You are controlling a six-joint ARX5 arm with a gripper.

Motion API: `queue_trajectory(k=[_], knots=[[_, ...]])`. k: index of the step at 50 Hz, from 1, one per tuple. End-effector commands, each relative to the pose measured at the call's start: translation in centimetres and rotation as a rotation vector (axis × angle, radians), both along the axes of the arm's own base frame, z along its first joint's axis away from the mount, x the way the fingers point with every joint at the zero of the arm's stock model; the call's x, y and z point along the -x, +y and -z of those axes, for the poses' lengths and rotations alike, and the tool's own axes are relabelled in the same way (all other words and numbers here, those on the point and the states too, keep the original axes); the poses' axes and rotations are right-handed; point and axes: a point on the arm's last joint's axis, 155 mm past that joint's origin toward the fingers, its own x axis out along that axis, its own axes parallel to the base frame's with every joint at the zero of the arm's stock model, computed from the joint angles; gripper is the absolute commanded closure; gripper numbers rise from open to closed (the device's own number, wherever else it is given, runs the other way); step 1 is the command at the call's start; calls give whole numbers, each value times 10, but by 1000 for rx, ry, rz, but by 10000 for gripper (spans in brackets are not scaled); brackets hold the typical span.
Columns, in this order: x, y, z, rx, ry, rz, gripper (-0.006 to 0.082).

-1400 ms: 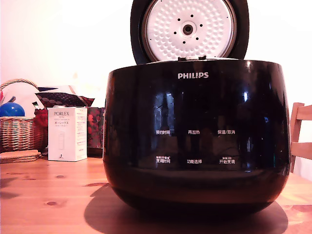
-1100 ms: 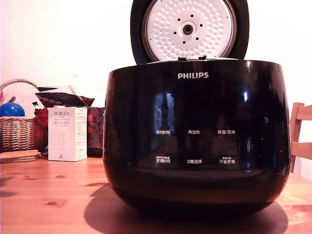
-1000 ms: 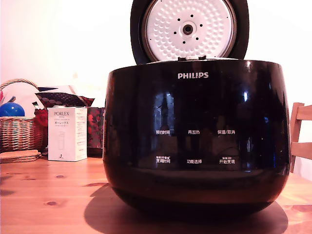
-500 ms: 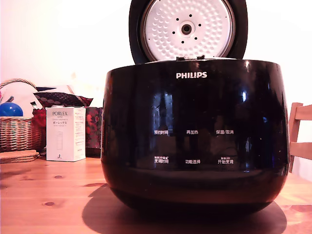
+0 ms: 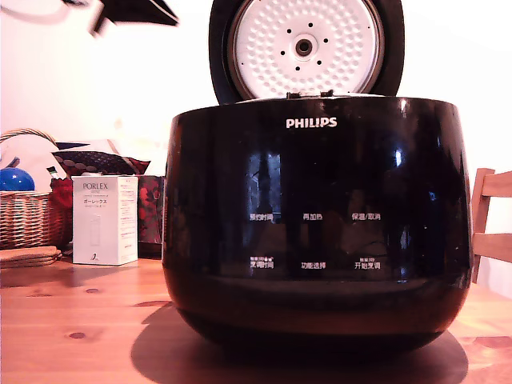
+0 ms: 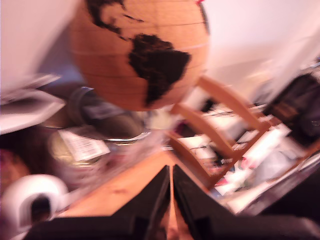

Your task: Close the rice cooker by pressing the lid down with medium force

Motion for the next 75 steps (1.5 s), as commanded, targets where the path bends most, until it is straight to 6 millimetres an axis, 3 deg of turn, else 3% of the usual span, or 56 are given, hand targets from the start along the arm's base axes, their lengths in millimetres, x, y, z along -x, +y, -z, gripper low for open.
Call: queue_trajectory(k=[1,11,25,39,45,61,70,75], knots=[[-5,-13,0,42,21,37,791],[-3,-44,9,104,60,136,791],[21,-89,10,113,59,239,791],[55,-117,11,127,109,368,791],[79,-125,14,142,182,464,791],[133,-139,42,81,361,589,791],[150,-139,76,-64,412,553,791],[149,-132,100,-202,400,487,791]])
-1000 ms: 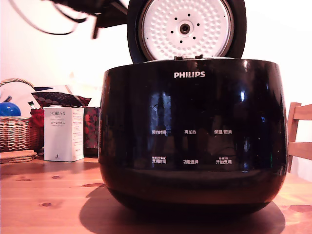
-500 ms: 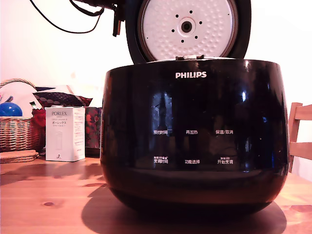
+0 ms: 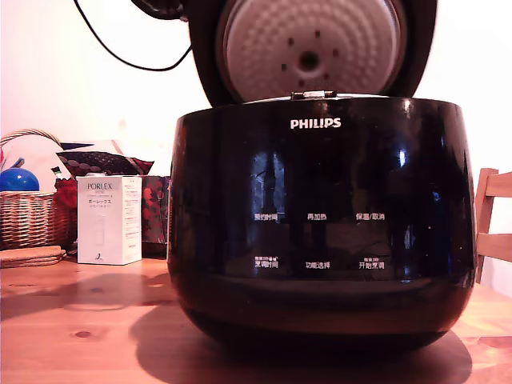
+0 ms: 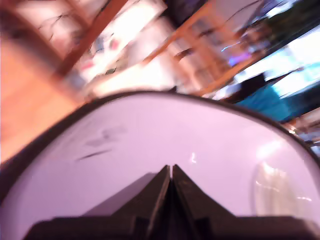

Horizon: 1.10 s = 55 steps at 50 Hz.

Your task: Close the rice cooker by pressing the lid down with medium force

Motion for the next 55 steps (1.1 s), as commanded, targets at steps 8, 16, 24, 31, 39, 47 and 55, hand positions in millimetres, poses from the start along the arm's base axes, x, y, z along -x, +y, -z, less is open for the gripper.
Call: queue_trajectory(k=[8,16,24,31,39,47,55], knots=[[17,7,33,-193,-51,23,791],[30,9,45,-274,-62,48,791],[23,17,32,-317,-170,2,791],[16,23,4,-299,-284,-57,791],[19,20,-16,-255,-354,-88,791],[26,23,-18,-237,-394,-125,791],[32,31,-15,-215,-417,-161,791]])
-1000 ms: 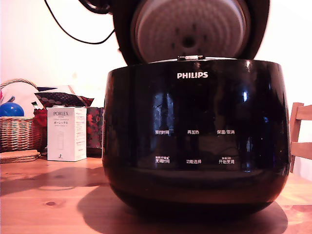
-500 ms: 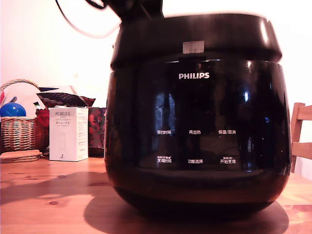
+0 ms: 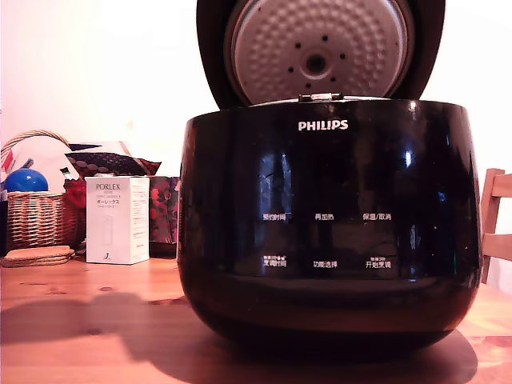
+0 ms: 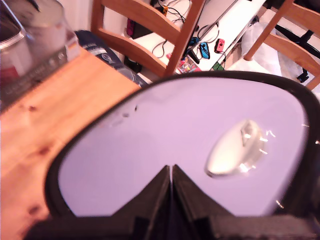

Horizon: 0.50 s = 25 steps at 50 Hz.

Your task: Close the rice cooker by pressing the lid down with medium force

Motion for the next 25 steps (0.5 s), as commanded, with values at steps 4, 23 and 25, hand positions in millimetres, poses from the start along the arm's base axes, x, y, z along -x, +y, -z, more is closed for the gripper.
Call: queue_trajectory(k=[4,23,25], knots=[[5,7,22,-7,31,-38,791],[12,7,45,71,-36,-102,791],[13,5,49,71,-42,-100,791]])
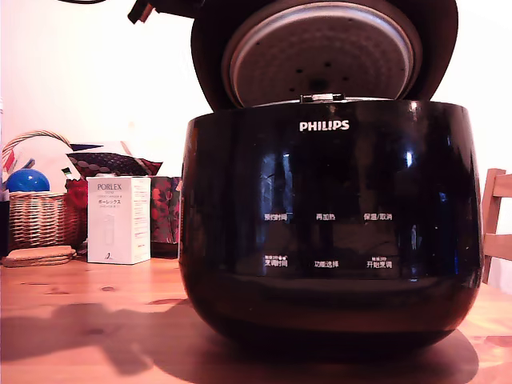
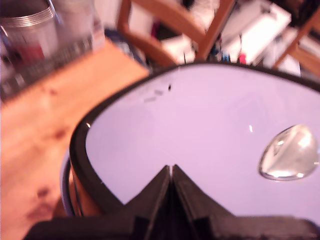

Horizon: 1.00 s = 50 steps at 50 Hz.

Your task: Close the rice cooker by pressing the lid down with medium force

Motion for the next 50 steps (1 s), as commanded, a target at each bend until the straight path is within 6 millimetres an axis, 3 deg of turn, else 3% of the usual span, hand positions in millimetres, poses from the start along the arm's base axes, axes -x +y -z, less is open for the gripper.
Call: queue_trajectory(k=[1,16,27,50], knots=[[7,-5,25,-27,38,10,791],[2,-16,44,-25,-39,-29,791],[8,-27,58,8,-87,-23,791],[19,-32,86,32,-121,-20,791]])
